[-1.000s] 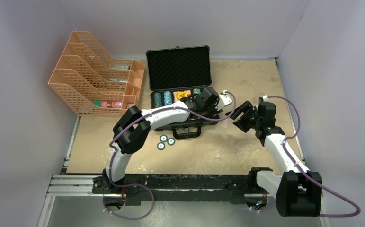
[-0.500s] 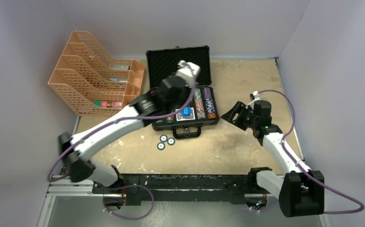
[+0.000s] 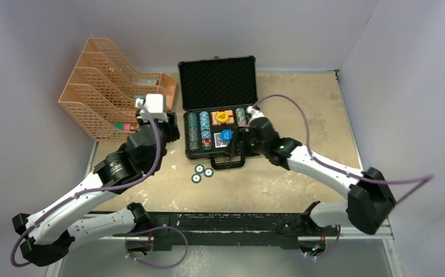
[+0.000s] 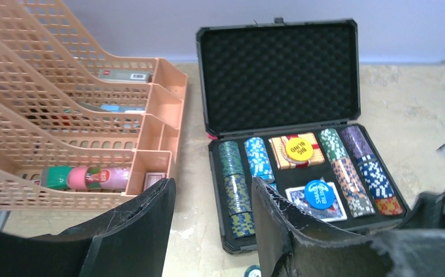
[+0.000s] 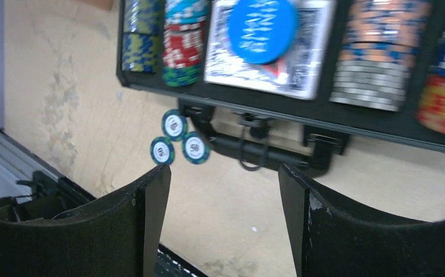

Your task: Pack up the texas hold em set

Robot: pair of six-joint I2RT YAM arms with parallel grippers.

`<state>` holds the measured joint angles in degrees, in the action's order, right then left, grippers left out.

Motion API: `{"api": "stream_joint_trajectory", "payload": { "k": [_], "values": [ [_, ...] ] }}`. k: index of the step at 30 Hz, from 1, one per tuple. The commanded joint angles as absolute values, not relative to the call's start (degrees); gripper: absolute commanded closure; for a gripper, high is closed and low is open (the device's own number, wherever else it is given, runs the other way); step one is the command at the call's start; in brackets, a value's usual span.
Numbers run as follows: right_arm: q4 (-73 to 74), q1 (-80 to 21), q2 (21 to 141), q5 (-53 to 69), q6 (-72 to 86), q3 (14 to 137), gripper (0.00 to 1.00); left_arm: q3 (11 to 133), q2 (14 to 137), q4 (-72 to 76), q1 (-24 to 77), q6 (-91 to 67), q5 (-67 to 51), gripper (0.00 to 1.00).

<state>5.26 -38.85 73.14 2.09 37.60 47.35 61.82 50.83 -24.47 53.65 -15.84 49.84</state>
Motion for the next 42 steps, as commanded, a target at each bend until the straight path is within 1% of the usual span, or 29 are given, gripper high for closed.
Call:
{"api": "stream_joint_trajectory", "payload": {
  "k": [1,4,7,9,13,17,20,23,29,36,40,42],
  "values": [
    [10.06,-49.64,82.32,-10.57,39.63,57.04,0.28,59.72,46.7,-20.55,53.46,-14.19,55.98,0.49],
    [14.65,-56.17,91.69,-13.73,40.6,64.7,0.27,58.57,45.42,-17.84,53.47,-12.26,59.13,0.49],
    [22.6,-61.13,101.05,-16.98,41.76,74.17,0.27,57.7,44.52,-17.86,53.47,-12.85,61.9,0.49],
    [27.35,-63.63,106.36,-19.32,41.91,79.98,0.27,56.76,43.72,-18.81,53.46,-14.09,63.11,0.49],
    [32.54,-65.57,113.29,-18.58,41.48,87.65,0.27,57.12,42.52,-21.38,53.44,-16.29,66.72,0.48],
    [33.22,-66.08,116.72,-16.09,40.32,91.17,0.28,57.59,40.98,-22.79,53.43,-18.49,72.85,0.46],
    [34.24,-66.33,118.83,-15.0,39.73,93.58,0.29,57.74,39.82,-23.86,53.44,-19.73,75.1,0.45],
    [36.09,-66.41,121.36,-14.75,39.55,96.24,0.3,57.79,38.76,-24.57,53.46,-20.24,75.71,0.45],
    [38.85,-66.54,124.15,-14.25,39.65,99.25,0.4,57.7,37.56,-26.12,53.44,-21.06,76.33,0.45],
    [40.89,-66.59,126.87,-13.67,40.18,100.45,0.43,57.62,37.34,-26.39,53.48,-21.16,76.18,0.44],
    [40.83,-66.62,128.57,-12.25,39.2,101.13,0.54,57.57,37.59,-26.53,53.43,-20.81,75.85,0.44],
    [40.95,-66.73,129.31,-11.58,38.96,101.37,0.57,57.57,37.69,-26.5,53.39,-20.91,75.64,0.44]
  ]
}}
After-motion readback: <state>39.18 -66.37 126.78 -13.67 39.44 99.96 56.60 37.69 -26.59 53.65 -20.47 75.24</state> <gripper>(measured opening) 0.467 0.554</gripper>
